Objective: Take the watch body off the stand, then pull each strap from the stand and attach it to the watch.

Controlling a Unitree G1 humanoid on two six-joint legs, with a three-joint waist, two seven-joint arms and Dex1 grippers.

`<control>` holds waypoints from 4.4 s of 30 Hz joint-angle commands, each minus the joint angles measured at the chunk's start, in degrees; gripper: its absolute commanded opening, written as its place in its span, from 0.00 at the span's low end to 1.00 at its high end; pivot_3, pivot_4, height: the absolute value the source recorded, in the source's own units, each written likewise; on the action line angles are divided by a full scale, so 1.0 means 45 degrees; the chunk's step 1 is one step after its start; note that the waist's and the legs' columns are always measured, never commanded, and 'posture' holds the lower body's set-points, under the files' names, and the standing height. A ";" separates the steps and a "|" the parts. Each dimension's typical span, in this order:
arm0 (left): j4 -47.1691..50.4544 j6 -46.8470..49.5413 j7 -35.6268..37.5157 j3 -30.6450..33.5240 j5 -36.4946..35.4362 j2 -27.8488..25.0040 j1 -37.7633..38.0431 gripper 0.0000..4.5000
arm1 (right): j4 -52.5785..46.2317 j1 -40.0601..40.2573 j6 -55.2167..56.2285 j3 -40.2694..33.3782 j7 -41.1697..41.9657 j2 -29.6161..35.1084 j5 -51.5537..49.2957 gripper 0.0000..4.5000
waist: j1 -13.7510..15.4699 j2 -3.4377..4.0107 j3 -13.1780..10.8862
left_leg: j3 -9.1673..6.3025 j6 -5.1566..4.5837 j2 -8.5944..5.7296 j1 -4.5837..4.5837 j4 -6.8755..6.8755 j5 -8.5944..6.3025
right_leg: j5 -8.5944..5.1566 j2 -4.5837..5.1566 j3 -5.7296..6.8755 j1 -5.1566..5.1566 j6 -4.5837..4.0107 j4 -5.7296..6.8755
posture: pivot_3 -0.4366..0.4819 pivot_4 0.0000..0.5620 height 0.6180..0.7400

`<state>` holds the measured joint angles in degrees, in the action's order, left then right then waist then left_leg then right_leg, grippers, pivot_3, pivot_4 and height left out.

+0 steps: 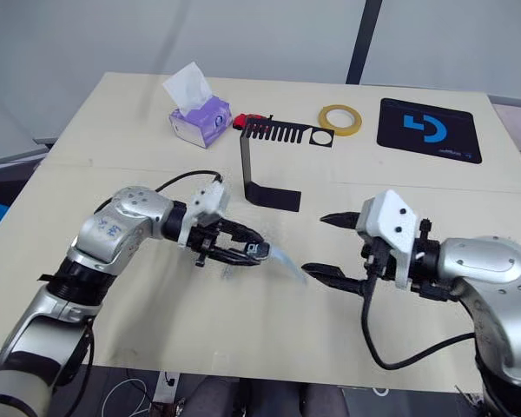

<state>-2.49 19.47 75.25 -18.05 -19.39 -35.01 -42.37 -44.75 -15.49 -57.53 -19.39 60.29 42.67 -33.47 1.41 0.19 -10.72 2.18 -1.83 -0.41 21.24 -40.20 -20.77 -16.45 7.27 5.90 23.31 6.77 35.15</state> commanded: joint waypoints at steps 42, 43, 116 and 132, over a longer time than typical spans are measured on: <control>-0.1540 1.1652 -0.3763 0.1784 -0.2274 0.2773 -0.2871 0.37 | -0.1581 -0.2894 -0.1444 0.6529 -0.6947 0.1858 0.1779 0.99 | -0.0022 -0.0002 0.0000 | -0.0007 -0.0008 -0.0004 0.0013 -0.0019 0.0000 | -0.0001 0.0000 -0.0004 0.0030 -0.0001 0.0058 | 0.48 0.27 0.98; -0.1507 1.1714 -0.3797 0.1786 -0.2323 0.2785 -0.2865 0.37 | -0.1528 -0.3057 -0.1618 0.6749 -0.7071 0.1848 0.1880 0.99 | -0.0023 -0.0002 0.0000 | -0.0006 -0.0008 -0.0006 0.0014 -0.0019 0.0000 | -0.0001 0.0003 -0.0004 0.0030 -0.0001 0.0058 | 0.48 0.27 0.98; -0.1991 1.1852 -0.4700 0.2136 -0.3264 0.2942 -0.2811 0.37 | -0.0253 -0.3820 -0.0780 0.8665 -0.6599 0.1117 0.5125 0.02 | -0.0024 -0.0002 0.0000 | 0.0009 -0.0004 -0.0008 0.0013 -0.0018 0.0001 | -0.0001 0.0004 -0.0004 0.0035 -0.0001 0.0056 | 0.48 0.27 0.98; -0.2051 1.1743 -0.4716 0.2102 -0.3242 0.2991 -0.2782 0.37 | -0.0284 -0.3859 -0.0808 0.8619 -0.6539 0.1119 0.5178 0.02 | -0.0025 -0.0002 0.0000 | 0.0009 -0.0004 -0.0008 0.0013 -0.0017 0.0001 | -0.0001 0.0004 -0.0004 0.0035 -0.0001 0.0055 | 0.48 0.27 0.98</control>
<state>-11.99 72.70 54.33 -9.13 -33.79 -21.29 -53.77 -42.71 -32.32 -61.47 21.26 30.73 47.38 -10.90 1.30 0.19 -10.72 2.23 -1.85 -0.45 21.30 -40.28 -20.76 -16.45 7.29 5.88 23.47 6.77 35.40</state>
